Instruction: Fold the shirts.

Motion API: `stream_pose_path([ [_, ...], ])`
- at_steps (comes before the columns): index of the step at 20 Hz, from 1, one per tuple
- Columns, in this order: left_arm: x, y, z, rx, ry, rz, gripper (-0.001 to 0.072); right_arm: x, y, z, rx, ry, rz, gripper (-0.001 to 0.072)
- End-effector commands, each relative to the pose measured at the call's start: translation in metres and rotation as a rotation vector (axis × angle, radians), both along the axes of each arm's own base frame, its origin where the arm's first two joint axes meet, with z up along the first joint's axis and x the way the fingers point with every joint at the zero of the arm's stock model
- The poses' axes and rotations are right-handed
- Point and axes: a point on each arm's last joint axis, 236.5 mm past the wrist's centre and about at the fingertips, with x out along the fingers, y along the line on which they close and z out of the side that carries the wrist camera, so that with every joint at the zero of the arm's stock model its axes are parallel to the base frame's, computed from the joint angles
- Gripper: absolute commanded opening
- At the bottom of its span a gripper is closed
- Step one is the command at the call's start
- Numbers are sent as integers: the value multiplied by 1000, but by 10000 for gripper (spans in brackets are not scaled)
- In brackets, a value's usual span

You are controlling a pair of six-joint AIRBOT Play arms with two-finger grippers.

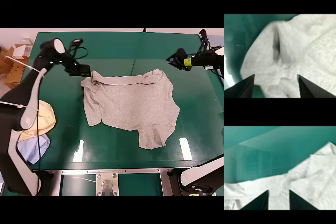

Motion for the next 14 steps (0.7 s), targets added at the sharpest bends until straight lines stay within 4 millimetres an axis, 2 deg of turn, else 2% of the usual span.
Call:
stream_pose_path([
  [1,-35,55,4,8,178,46,597,-41,-33,-6,41,126,6,255],
  [3,-77,66,-5,-45,332,57,597,-77,-48,-14,33,198,6,249],
  [6,-155,69,-35,-60,545,68,593,-132,-57,-33,32,262,-34,206],
  [7,-181,68,-47,-65,586,85,520,-151,-57,-39,36,272,-58,206],
  [8,-206,65,-57,-79,611,110,484,-168,-58,-45,41,281,-88,206],
  [9,-227,56,-66,-122,616,150,488,-184,-59,-50,42,285,-122,206],
  [10,-238,45,-72,-184,596,202,488,-197,-61,-56,43,287,-161,206],
  [12,-239,21,-80,-347,510,315,486,-220,-58,-65,45,294,-213,206],
  [14,-245,2,-93,-435,497,396,486,-238,-50,-72,52,307,-226,206],
])
